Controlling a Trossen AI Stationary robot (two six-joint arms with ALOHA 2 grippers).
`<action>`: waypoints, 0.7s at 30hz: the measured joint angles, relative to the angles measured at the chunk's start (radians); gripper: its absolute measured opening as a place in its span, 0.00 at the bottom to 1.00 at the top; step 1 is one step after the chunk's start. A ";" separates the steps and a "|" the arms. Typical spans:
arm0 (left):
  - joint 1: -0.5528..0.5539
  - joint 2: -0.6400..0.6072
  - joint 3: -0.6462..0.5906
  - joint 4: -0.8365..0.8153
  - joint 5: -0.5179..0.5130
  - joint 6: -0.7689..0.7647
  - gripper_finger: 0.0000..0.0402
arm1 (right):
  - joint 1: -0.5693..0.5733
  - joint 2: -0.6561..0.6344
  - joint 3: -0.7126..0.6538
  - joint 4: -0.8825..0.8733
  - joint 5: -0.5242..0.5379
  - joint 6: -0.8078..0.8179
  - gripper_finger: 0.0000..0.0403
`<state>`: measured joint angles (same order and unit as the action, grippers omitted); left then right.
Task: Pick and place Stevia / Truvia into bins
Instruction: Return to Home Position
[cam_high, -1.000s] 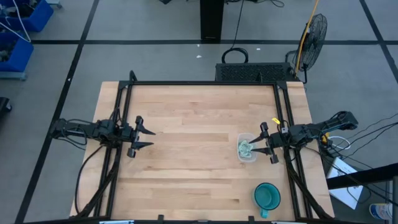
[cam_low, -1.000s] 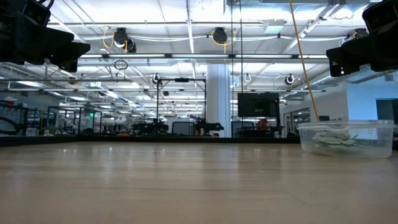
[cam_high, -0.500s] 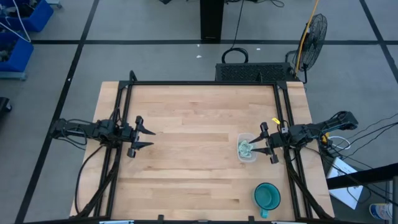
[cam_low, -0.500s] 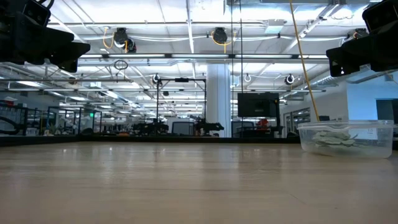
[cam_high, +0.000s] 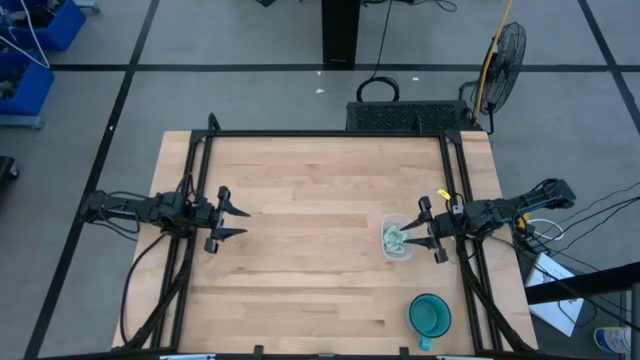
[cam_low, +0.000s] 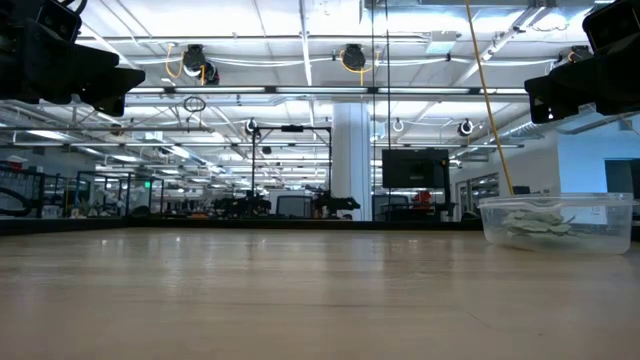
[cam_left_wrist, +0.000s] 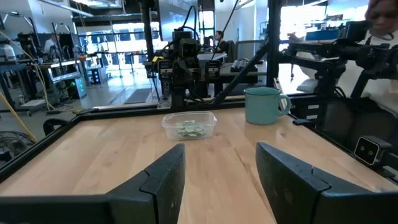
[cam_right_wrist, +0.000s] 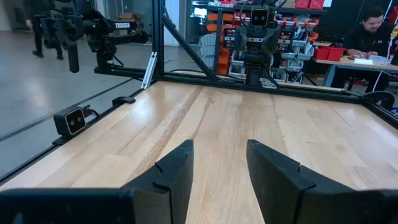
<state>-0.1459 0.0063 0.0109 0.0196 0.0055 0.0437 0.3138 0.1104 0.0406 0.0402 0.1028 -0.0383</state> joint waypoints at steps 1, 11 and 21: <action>0.000 0.000 0.000 0.000 0.000 0.000 0.50 | 0.000 0.000 0.000 0.000 0.000 0.000 0.35; 0.000 0.000 0.000 0.000 0.000 0.000 0.50 | 0.000 0.000 0.000 0.000 0.000 0.000 0.35; 0.000 0.000 0.000 0.000 0.000 0.000 0.50 | 0.000 0.000 0.000 0.000 0.000 0.000 0.35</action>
